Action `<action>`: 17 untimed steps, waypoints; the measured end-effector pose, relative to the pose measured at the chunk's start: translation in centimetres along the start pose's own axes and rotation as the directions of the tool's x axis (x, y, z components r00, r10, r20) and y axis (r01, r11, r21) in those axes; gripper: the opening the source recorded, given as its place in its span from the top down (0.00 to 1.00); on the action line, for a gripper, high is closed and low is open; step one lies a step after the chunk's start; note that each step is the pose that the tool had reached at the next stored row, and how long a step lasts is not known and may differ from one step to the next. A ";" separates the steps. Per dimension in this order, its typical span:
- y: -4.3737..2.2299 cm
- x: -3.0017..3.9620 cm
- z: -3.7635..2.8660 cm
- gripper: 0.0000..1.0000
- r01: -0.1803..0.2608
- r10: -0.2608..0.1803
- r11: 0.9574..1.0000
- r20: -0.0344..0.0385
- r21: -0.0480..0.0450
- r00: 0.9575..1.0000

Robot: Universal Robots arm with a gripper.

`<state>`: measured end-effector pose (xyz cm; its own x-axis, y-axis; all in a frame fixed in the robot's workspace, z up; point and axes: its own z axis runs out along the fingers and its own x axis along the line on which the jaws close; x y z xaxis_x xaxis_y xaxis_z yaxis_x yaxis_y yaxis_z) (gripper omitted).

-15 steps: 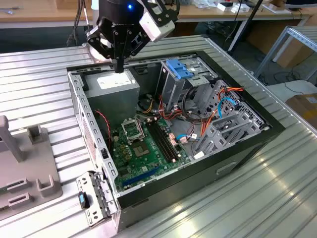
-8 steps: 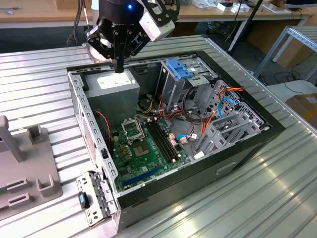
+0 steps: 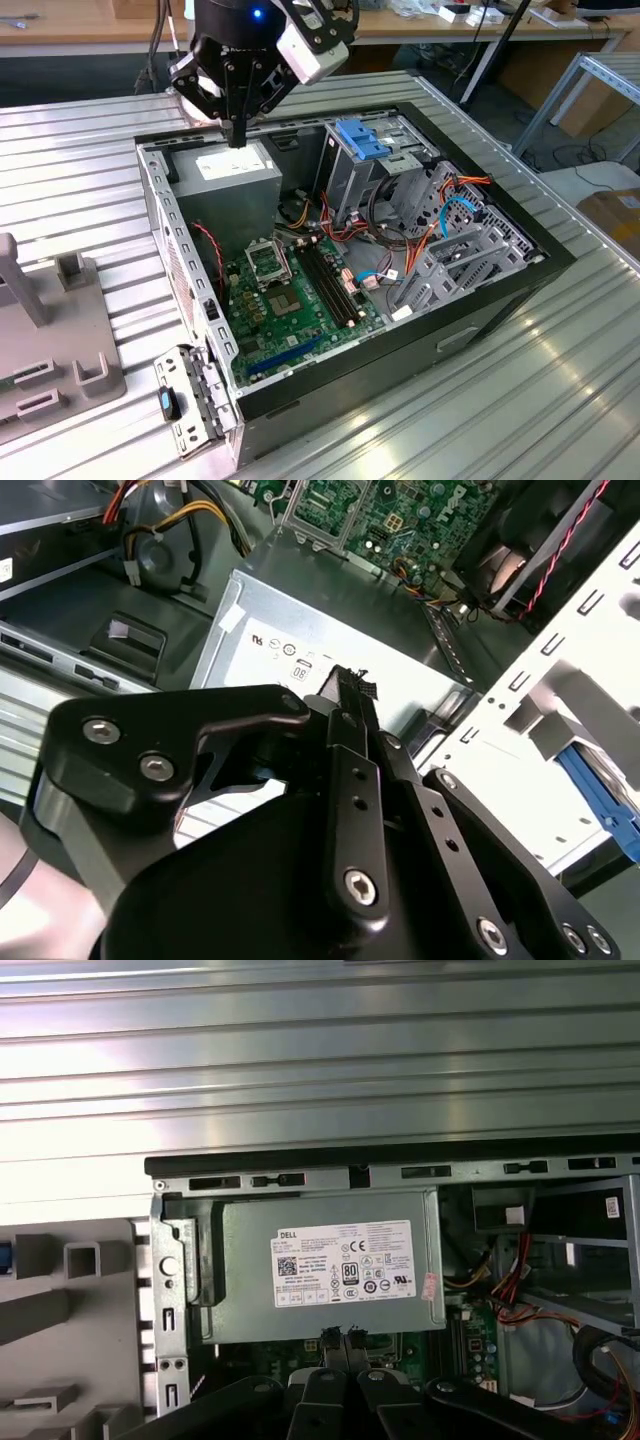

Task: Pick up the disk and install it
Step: 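Reach for the disk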

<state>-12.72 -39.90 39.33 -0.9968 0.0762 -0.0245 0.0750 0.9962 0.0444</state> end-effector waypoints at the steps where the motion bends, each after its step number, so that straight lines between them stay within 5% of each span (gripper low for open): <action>1: 0.00 0.07 0.00 0.89 0.000 0.000 1.000 0.000 0.000 1.000; 17: -0.14 1.81 -0.05 0.89 0.000 0.000 1.000 0.000 0.000 1.000</action>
<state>-14.54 -39.90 39.33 -0.9968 0.0762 -0.0244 0.0750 0.9962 0.0443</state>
